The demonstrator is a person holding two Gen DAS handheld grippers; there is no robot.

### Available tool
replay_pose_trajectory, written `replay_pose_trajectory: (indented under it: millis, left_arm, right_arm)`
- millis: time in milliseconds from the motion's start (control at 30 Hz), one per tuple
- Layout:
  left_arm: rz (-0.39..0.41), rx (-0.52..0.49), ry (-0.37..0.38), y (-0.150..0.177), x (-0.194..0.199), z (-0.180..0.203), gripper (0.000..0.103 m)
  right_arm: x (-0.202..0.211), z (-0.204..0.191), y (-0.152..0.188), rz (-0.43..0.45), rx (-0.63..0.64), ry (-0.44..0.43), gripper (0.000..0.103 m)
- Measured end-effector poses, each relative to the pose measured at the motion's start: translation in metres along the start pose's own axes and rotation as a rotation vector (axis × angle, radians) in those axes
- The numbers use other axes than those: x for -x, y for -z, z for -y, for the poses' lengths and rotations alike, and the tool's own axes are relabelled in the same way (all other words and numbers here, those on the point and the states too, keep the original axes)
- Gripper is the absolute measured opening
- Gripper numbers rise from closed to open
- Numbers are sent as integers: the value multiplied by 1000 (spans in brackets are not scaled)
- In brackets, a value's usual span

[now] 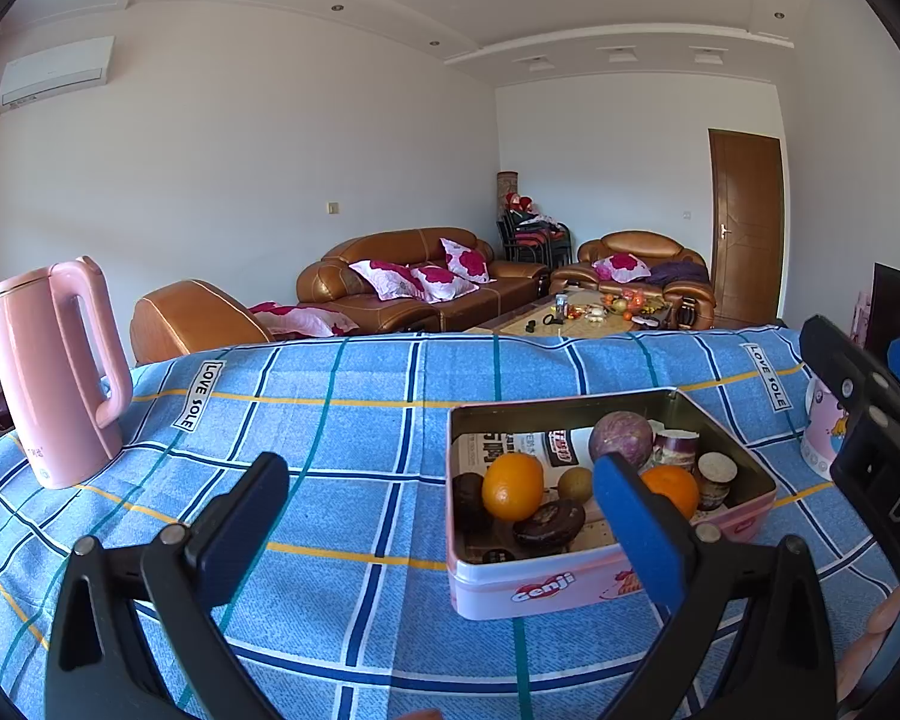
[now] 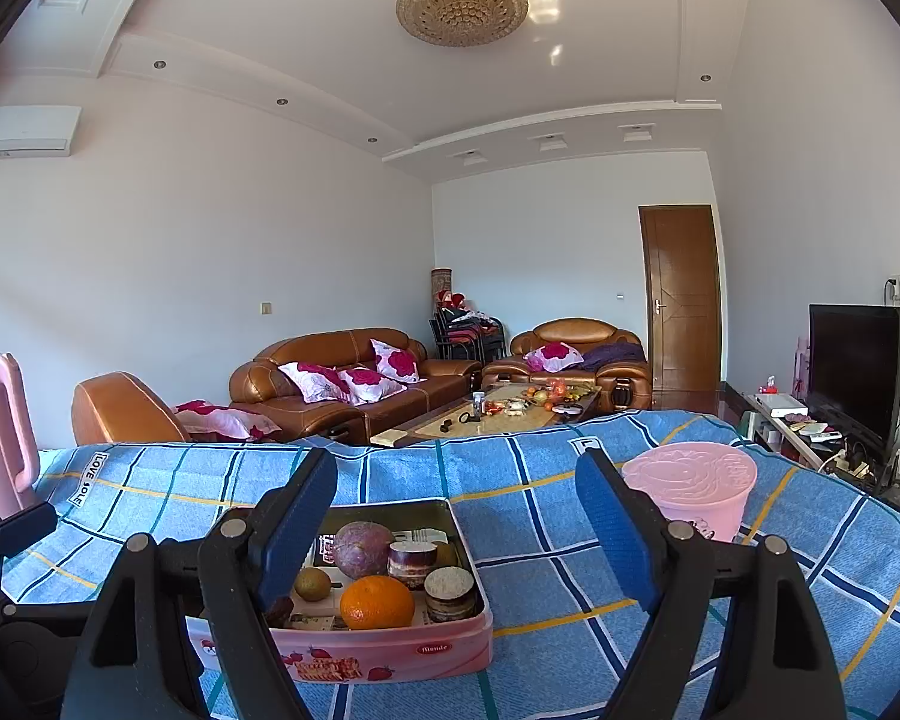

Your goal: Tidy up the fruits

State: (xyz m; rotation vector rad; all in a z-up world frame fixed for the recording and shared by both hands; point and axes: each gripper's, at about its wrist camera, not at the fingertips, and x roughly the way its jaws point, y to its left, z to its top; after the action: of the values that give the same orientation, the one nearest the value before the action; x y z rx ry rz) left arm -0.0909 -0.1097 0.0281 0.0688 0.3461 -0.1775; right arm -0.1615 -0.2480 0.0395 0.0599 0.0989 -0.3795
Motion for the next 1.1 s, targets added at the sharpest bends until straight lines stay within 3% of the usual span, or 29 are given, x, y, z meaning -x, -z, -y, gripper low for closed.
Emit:
replay_pose_trajectory:
  millis: [1100]
  left_arm:
    - [-26, -18, 7, 1, -4, 2, 103]
  right_arm:
    - [0, 1, -1, -9, -1, 7, 83]
